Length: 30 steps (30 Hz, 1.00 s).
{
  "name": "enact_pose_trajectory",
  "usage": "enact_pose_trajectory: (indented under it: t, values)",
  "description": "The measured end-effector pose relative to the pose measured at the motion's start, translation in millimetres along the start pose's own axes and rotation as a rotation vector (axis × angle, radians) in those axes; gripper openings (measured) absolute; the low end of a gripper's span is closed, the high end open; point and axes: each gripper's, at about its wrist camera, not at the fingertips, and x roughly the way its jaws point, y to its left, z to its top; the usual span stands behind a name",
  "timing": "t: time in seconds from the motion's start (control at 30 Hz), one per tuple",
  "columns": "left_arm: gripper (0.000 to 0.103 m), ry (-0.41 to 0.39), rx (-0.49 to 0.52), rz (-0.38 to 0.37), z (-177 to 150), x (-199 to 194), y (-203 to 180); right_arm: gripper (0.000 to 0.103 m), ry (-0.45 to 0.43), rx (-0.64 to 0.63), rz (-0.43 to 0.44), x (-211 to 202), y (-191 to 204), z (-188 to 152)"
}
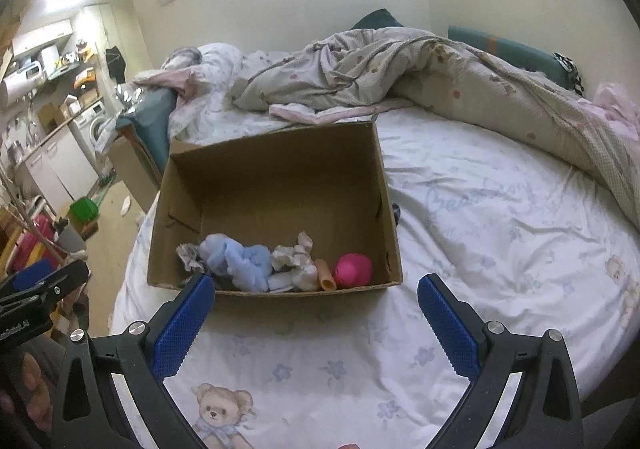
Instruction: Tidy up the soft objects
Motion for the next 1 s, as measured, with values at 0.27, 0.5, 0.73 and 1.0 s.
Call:
enact_pose_trajectory:
  t: [0.27,0.5,0.73,1.0]
  values:
    - [0.098,0.016,-0.006,-0.005,-0.7,7.8,-2.2,0.103,0.014,-0.009,-0.001,5.1,3.6,-0.2]
    - [0.098,0.012,0.005,-0.014,-2.1,7.3,-4.8,0.103,0.02,-0.016,-0.002,6.5,6.2,-0.9]
    - [0.098,0.01,0.0,-0.015,-1.0,5.7,-3.7,0.103,0.019,-0.015,0.001,7.5,6.5,-0.8]
    - [0.098,0.01,-0.002,-0.012,-0.8,5.8,-3.5,0.103,0.018,-0.014,0.007,7.8,7.1,-0.8]
